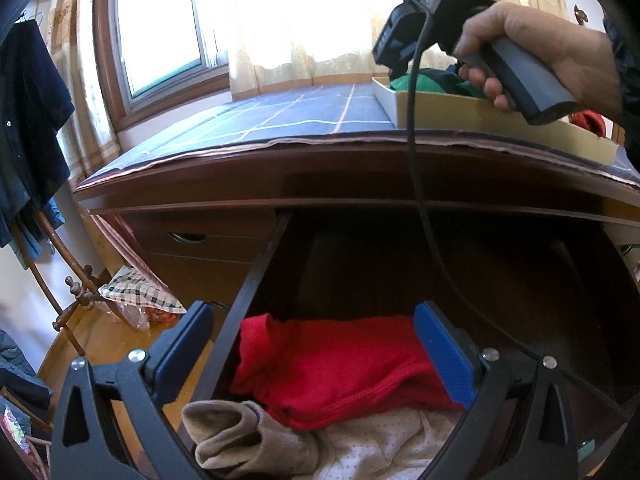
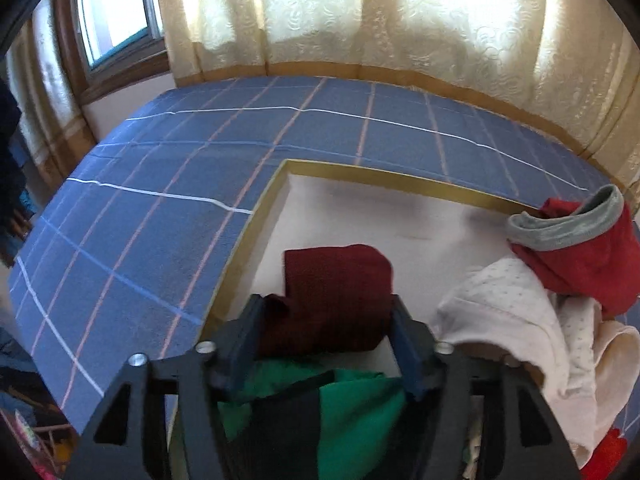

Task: Take underwear out of drawer
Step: 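Open the right gripper over the tray and return toward the drawer, then reach the right gripper into the drawer and grasp the bright red garment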

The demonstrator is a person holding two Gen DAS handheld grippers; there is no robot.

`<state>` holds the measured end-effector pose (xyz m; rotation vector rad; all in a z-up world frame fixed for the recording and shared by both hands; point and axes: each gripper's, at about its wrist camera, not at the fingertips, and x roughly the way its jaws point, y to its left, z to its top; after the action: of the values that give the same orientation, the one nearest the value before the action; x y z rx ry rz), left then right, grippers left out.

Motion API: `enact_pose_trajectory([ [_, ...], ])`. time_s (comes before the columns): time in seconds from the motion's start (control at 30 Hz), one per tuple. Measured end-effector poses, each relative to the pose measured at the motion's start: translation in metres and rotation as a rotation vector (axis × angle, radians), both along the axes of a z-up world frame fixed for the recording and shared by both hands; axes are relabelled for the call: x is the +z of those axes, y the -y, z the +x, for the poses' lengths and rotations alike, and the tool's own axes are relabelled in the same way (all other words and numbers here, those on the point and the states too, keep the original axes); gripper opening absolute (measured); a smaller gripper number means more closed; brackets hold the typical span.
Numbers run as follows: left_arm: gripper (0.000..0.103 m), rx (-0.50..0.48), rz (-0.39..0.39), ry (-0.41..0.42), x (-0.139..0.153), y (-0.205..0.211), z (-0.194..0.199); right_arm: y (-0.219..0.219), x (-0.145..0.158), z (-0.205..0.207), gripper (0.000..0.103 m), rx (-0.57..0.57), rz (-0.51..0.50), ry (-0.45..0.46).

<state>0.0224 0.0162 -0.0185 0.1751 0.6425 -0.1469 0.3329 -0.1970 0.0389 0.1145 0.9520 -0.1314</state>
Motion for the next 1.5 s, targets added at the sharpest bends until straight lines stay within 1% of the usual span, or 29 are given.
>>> enact_pose_trajectory([
  [0.03,0.102,0.001,0.004,0.001,0.000,0.001,0.000,0.001,0.004,-0.005,0.064,0.000,0.011,0.029],
  [0.13,0.102,0.001,0.018,0.005,-0.001,0.002,-0.001,0.007,0.024,-0.034,0.064,-0.013,0.061,0.159],
  [0.2,0.102,0.000,0.019,0.003,-0.001,0.002,-0.001,0.009,0.035,-0.056,0.064,0.003,0.095,0.229],
  [0.27,0.102,0.003,0.017,0.000,-0.001,0.001,-0.001,0.009,0.046,-0.084,0.064,0.023,0.105,0.293],
  [0.43,0.102,0.007,0.025,0.007,-0.001,0.002,-0.002,0.003,0.064,-0.150,0.065,0.094,0.126,0.389],
  [0.47,0.102,0.010,0.026,0.009,-0.001,0.002,-0.001,0.001,0.065,-0.167,0.067,0.108,0.123,0.406],
  [0.5,0.102,0.013,0.029,0.012,-0.001,0.003,-0.002,0.000,0.065,-0.180,0.072,0.117,0.121,0.414],
  [0.57,0.102,0.015,0.033,0.016,-0.001,0.003,-0.003,-0.002,0.061,-0.204,0.073,0.135,0.125,0.421],
  [0.77,0.102,0.014,0.062,0.040,-0.001,0.005,-0.007,-0.009,0.033,-0.257,0.073,0.186,0.130,0.371],
  [0.87,0.102,0.017,0.064,0.044,0.000,0.005,-0.007,-0.014,0.017,-0.276,0.073,0.190,0.117,0.356],
  [1.03,0.102,0.016,0.073,0.049,-0.001,0.006,-0.007,-0.012,-0.010,-0.295,0.073,0.164,0.140,0.301],
  [1.13,0.102,0.015,0.077,0.050,-0.001,0.007,-0.008,-0.010,-0.029,-0.302,0.073,0.158,0.143,0.250],
  [1.27,0.102,0.020,0.080,0.050,-0.001,0.008,-0.009,-0.004,-0.049,-0.308,0.073,0.145,0.179,0.186],
  [1.37,0.102,0.019,0.078,0.050,-0.001,0.007,-0.009,-0.001,-0.059,-0.319,0.073,0.143,0.174,0.139],
  [1.5,0.102,0.017,0.071,0.050,-0.001,0.006,-0.009,0.007,-0.062,-0.339,0.073,0.123,0.143,0.077],
])
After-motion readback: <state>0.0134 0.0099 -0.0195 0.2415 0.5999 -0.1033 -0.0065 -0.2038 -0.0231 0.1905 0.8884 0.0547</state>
